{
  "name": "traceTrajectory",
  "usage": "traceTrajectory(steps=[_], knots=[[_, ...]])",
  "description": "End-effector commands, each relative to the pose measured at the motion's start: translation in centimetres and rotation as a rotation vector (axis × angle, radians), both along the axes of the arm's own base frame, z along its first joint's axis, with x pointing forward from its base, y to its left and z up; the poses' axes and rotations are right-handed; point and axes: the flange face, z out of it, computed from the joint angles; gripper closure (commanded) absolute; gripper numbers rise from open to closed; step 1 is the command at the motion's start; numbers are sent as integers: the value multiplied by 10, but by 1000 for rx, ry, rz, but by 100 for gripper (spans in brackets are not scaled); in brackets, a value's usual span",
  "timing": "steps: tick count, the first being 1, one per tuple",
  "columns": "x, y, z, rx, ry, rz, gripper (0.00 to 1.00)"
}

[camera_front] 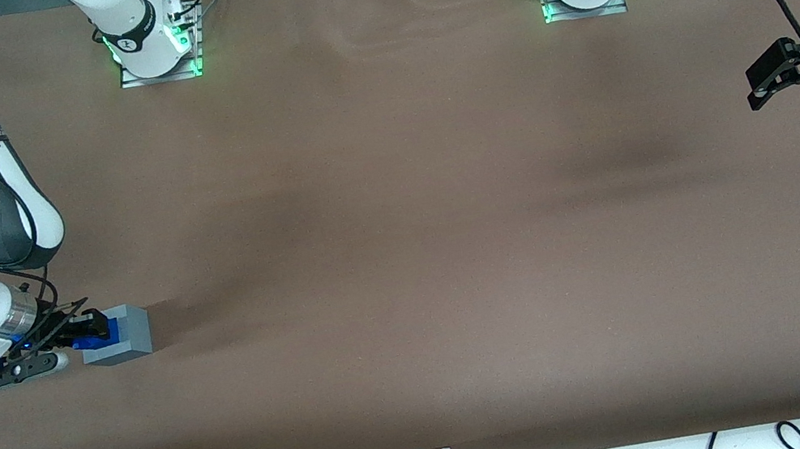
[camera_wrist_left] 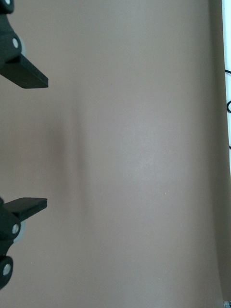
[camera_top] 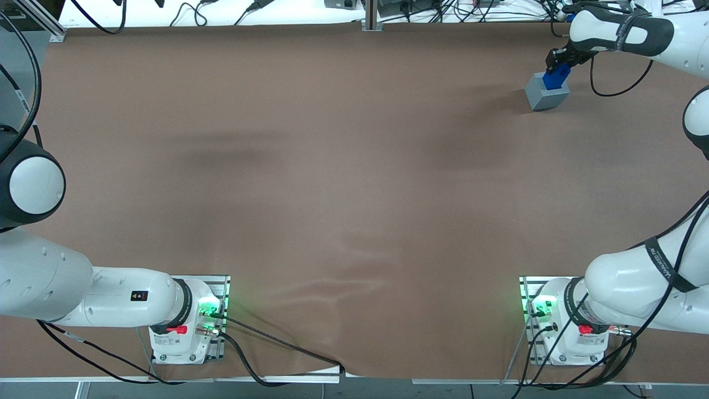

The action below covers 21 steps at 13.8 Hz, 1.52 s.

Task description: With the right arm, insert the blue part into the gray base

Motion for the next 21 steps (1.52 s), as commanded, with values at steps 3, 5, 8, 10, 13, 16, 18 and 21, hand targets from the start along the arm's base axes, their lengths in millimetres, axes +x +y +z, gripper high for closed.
traceTrajectory(steps=[3,5,8,10,13,16,18,21], knots=[[-3,5,-5,2,-9,-13,1],[-2,5,7,-5,-20,-7,1],[-5,16,51,-13,16,8,1],[-17,28,99,-26,63,-20,1],[-45,54,179,-64,120,-38,1],[-69,69,249,-85,145,-28,1],[-73,68,266,-79,151,-34,1],[-73,68,268,-79,143,-37,1]])
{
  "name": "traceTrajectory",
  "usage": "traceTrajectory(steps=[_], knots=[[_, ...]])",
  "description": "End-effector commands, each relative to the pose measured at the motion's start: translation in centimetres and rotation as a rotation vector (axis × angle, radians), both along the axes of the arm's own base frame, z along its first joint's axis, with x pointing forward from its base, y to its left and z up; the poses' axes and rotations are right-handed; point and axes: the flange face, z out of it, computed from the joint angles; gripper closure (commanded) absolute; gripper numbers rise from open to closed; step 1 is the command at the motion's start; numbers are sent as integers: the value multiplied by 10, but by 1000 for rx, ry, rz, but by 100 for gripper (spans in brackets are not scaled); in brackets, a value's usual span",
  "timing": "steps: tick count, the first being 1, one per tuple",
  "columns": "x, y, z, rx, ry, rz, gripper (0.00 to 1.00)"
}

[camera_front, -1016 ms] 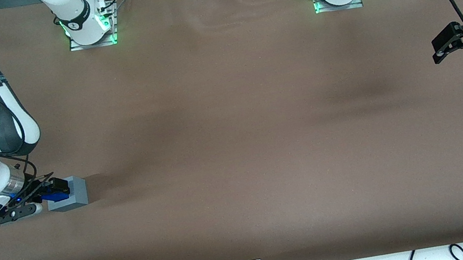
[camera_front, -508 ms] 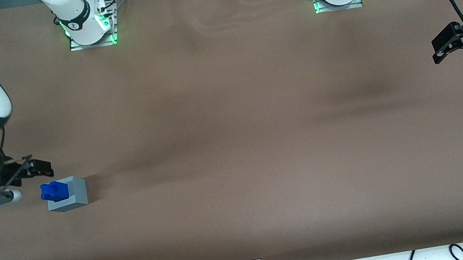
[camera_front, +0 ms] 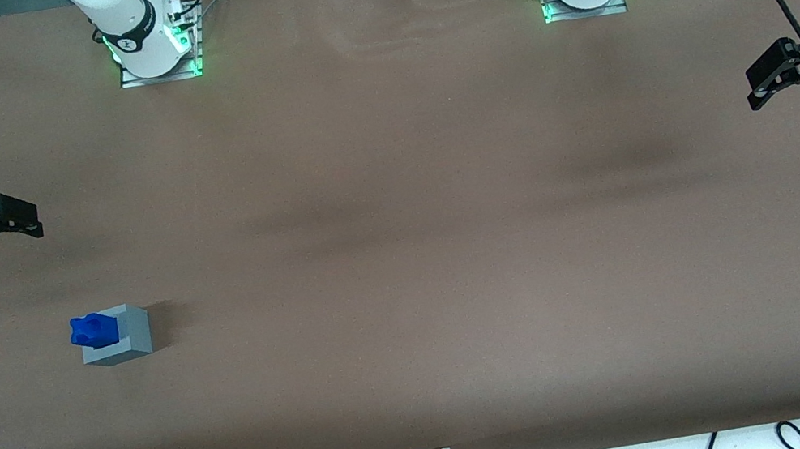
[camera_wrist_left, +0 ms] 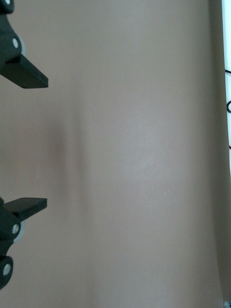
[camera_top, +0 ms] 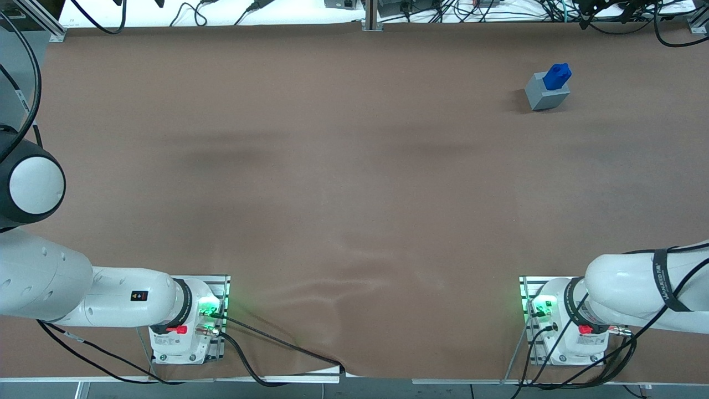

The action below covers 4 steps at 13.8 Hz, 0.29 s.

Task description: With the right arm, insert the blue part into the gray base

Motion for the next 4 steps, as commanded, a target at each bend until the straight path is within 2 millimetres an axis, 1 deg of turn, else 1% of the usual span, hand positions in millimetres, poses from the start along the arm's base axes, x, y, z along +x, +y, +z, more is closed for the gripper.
traceTrajectory(steps=[1,2,4], knots=[[2,-1,3,0,0,-15,1],[1,0,8,0,-5,-14,1],[0,9,8,1,-1,1,1]])
